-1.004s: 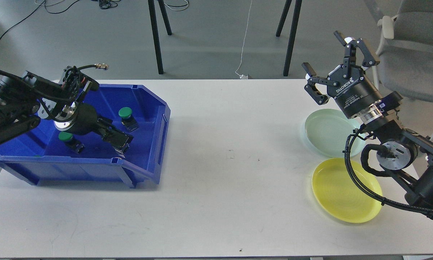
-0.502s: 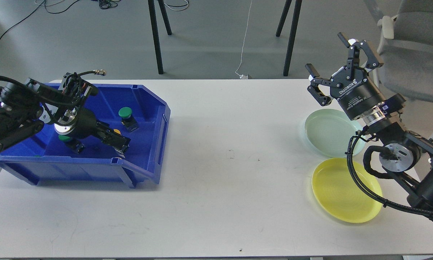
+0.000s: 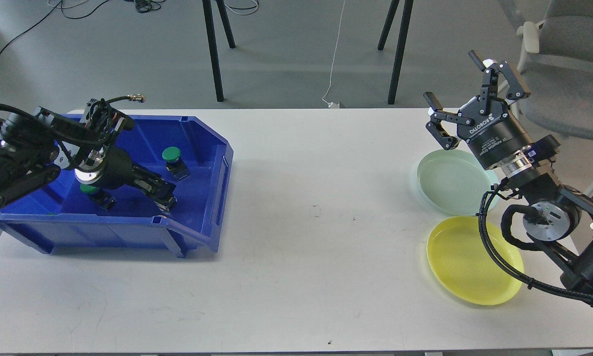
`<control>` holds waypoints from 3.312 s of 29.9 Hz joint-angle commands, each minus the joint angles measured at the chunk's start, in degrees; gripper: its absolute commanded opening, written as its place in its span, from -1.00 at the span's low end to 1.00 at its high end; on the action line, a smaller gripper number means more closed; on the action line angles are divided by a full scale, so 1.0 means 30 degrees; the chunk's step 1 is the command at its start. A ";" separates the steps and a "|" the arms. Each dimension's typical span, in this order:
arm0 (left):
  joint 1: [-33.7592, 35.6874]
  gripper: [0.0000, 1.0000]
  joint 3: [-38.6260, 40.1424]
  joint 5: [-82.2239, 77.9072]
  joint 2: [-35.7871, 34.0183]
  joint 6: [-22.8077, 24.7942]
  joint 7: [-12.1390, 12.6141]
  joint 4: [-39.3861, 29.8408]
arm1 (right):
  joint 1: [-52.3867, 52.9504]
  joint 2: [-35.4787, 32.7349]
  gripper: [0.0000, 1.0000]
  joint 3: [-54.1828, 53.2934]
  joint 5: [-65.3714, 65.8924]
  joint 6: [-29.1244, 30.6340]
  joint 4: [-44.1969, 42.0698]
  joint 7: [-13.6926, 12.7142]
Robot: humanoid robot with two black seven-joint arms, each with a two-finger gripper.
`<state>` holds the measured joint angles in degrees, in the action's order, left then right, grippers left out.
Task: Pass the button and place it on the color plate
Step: 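Grasp the yellow-topped button with the left gripper and lift it, then carry the held button with the left gripper toward the right gripper, then grasp the button with the right gripper and open the left gripper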
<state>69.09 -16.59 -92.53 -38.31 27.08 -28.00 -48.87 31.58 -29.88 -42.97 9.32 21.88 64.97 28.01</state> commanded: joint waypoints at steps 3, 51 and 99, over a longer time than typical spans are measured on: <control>0.0025 -0.88 0.0021 0.0023 -0.0062 -0.0061 0.0001 0.0001 | -0.0009 0.0000 0.98 -0.0002 0.0000 0.0003 0.0024 -0.0002; -0.7093 -0.81 1.3205 1.5404 0.4215 0.0308 0.0001 -0.5156 | -0.4726 0.5592 0.98 -0.0558 0.9580 -0.6032 0.4802 -0.0002; -0.7328 -0.81 1.3263 1.5404 0.4244 0.0308 0.0001 -0.4892 | -0.4462 0.9961 -0.77 -0.1320 0.8409 -0.7731 0.3628 -0.0002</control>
<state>47.10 23.20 -46.32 -25.58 28.00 -28.00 -63.56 18.30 0.00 -46.95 34.57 -1.31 75.88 28.01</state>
